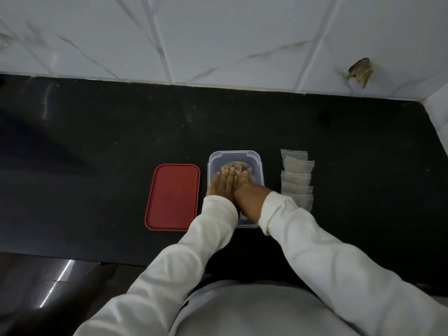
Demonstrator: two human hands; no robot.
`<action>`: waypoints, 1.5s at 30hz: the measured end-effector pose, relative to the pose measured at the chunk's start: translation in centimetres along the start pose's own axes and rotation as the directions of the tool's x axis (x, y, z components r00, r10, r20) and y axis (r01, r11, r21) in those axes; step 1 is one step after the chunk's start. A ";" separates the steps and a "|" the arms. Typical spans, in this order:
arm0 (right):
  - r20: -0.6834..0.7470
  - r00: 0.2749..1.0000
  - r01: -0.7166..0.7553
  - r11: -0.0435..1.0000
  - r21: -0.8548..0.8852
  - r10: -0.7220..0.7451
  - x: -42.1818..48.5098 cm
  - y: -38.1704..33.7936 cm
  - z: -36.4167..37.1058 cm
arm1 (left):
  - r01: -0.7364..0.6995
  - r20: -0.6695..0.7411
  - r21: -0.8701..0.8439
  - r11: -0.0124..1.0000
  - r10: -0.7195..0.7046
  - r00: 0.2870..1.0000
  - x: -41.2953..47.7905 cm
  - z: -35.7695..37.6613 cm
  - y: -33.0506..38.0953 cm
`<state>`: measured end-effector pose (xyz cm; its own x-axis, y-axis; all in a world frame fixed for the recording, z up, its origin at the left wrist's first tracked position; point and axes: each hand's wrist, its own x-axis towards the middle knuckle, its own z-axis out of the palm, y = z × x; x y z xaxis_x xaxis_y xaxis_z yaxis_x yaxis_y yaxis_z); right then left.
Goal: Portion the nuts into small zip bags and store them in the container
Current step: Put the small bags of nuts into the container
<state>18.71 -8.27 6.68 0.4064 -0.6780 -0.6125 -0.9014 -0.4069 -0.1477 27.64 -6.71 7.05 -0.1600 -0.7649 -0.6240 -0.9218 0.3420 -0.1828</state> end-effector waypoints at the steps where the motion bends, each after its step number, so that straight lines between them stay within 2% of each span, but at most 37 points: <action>1: -0.038 0.999 0.014 0.999 0.033 -0.013 -0.7 0.3 -0.4 | -0.004 -0.024 -0.016 1.000 0.004 1.000 -0.2 0.0 -0.1; 4: -0.247 0.969 0.058 0.988 0.143 -0.021 -2.8 1.4 -0.5 | -0.003 -0.119 -0.110 0.994 -0.010 0.993 -1.0 -0.2 -0.2; 6: -0.441 0.897 0.127 0.968 0.215 -0.020 -4.0 2.1 -0.3 | 0.011 -0.192 -0.214 0.977 -0.054 0.980 -1.7 -0.5 0.2; 8: -0.543 0.838 0.160 0.930 0.330 0.048 -5.8 3.1 -0.1 | 0.009 -0.294 -0.347 0.938 -0.118 0.949 -2.5 -1.3 1.0; 10: -0.676 0.725 0.213 0.891 0.402 0.131 -7.6 4.6 0.5 | -0.072 -0.463 -0.480 0.874 -0.182 0.868 -3.2 -2.1 2.7; 12: -0.759 0.612 0.265 0.845 0.464 0.224 -9.0 6.6 1.6 | -0.241 -0.647 -0.554 0.797 -0.230 0.727 -3.6 -2.9 4.8; 14: -0.750 0.580 0.260 0.800 0.541 0.318 -9.9 8.8 3.2 | -0.387 -0.758 -0.556 0.735 -0.257 0.600 -3.5 -2.9 7.1; 15: -0.724 0.584 0.250 0.767 0.591 0.367 -10.3 9.8 3.9 | -0.437 -0.767 -0.572 0.694 -0.265 0.584 -3.3 -2.9 8.3; 19: -0.565 0.626 0.188 0.599 0.779 0.537 -10.8 13.0 6.9 | -0.501 -0.628 -0.771 0.393 -0.340 0.700 -2.2 -2.3 12.7; 21: -0.477 0.642 0.157 0.506 0.848 0.600 -10.5 13.7 8.2 | -0.466 -0.565 -0.823 0.325 -0.383 0.731 -1.8 -1.7 14.4; 25: -0.387 0.674 0.121 0.424 0.898 0.629 -9.6 14.5 10.4 | -0.339 -0.445 -0.890 0.305 -0.419 0.792 -0.8 0.0 16.3; 31: -0.311 0.736 0.097 0.361 0.927 0.601 -7.9 14.9 12.3 | -0.203 -0.333 -0.925 0.320 -0.431 0.839 1.0 2.0 17.1; 34: -0.296 0.755 0.088 0.357 0.930 0.586 -7.3 15.1 12.5 | -0.156 -0.277 -0.946 0.286 -0.455 0.847 1.4 2.3 17.0; 38: -0.307 0.766 0.092 0.377 0.922 0.564 -6.8 15.4 12.4 | -0.151 -0.255 -0.959 0.241 -0.495 0.830 1.6 1.9 16.2; 41: -0.296 0.766 0.102 0.347 0.932 0.570 -6.5 15.5 12.2 | -0.130 -0.199 -0.977 0.168 -0.505 0.840 2.2 1.9 15.8; 45: -0.269 0.760 0.103 0.299 0.949 0.591 -6.3 15.6 11.9 | -0.173 -0.205 -0.979 0.111 -0.531 0.822 2.3 1.8 15.5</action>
<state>0.34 -3.03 -1.02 -0.1841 -0.9207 -0.3441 -0.3695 0.3892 -0.8438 13.59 -2.15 1.45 0.2854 -0.9225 -0.2598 -0.4203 -0.3641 0.8311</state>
